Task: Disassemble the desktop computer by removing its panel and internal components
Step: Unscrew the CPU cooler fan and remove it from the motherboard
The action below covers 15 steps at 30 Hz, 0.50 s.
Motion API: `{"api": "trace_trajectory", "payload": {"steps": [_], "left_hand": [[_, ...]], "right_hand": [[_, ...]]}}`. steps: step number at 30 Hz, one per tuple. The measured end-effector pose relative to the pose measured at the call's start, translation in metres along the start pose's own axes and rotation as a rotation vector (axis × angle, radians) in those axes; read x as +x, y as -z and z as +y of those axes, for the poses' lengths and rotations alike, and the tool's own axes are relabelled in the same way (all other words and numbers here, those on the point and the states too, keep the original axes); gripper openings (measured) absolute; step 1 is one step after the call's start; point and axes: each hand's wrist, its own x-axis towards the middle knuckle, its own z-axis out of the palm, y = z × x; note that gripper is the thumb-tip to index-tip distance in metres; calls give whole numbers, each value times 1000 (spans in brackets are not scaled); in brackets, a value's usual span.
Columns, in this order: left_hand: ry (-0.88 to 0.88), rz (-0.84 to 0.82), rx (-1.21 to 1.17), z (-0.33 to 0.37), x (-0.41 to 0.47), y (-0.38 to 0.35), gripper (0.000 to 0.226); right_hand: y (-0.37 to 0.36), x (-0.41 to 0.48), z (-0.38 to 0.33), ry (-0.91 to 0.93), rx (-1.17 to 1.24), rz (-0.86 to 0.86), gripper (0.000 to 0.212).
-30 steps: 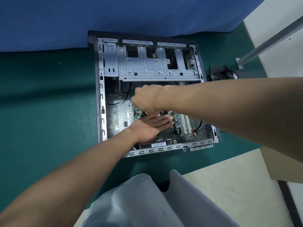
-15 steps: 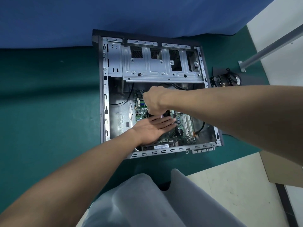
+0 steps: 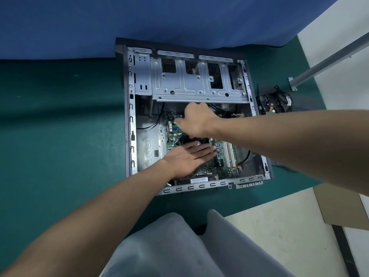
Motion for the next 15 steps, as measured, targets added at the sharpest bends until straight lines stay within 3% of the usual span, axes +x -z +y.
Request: {"api": "trace_trajectory", "payload": {"steps": [3, 5, 7, 13, 15], "left_hand": [[89, -68, 51, 0, 2, 2, 58], [91, -52, 34, -1, 0, 3, 59], [119, -30, 1, -2, 0, -2, 58], [106, -53, 78, 0, 2, -1, 58], [107, -55, 43, 0, 0, -1, 58]], "right_hand": [[7, 3, -2, -261, 156, -248, 21], [9, 0, -7, -283, 135, -302, 19], [10, 3, -8, -84, -113, -227, 19], [18, -11, -7, 710, -1192, -100, 21], [16, -8, -7, 857, -1320, -60, 25]]}}
